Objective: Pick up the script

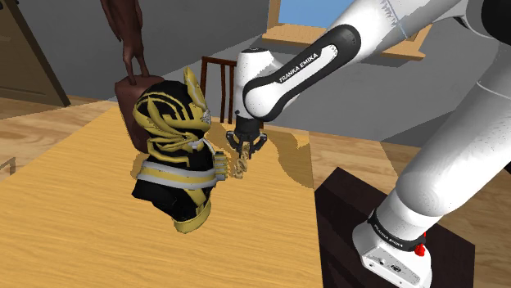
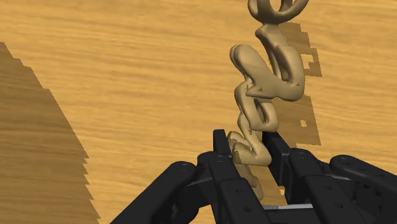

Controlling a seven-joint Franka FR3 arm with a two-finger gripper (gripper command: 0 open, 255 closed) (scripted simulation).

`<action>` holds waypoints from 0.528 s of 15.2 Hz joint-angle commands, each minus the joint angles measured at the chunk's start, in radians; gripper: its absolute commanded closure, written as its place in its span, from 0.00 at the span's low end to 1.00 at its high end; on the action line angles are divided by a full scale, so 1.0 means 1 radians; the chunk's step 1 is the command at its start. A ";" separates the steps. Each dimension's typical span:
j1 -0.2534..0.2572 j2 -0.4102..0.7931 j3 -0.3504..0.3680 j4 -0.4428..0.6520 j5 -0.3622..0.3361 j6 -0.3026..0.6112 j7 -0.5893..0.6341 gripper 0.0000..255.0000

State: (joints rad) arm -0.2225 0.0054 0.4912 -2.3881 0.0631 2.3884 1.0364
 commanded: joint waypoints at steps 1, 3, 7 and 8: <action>-0.001 -0.021 0.000 0.006 0.013 -0.025 -0.009 1.00; -0.001 -0.042 -0.001 0.015 0.024 -0.053 -0.017 1.00; -0.001 -0.081 -0.005 0.036 0.044 -0.110 -0.030 1.00; 0.000 -0.090 -0.006 0.042 0.048 -0.125 -0.033 1.00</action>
State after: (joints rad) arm -0.2239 -0.0756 0.4853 -2.3534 0.1068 2.2799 1.0042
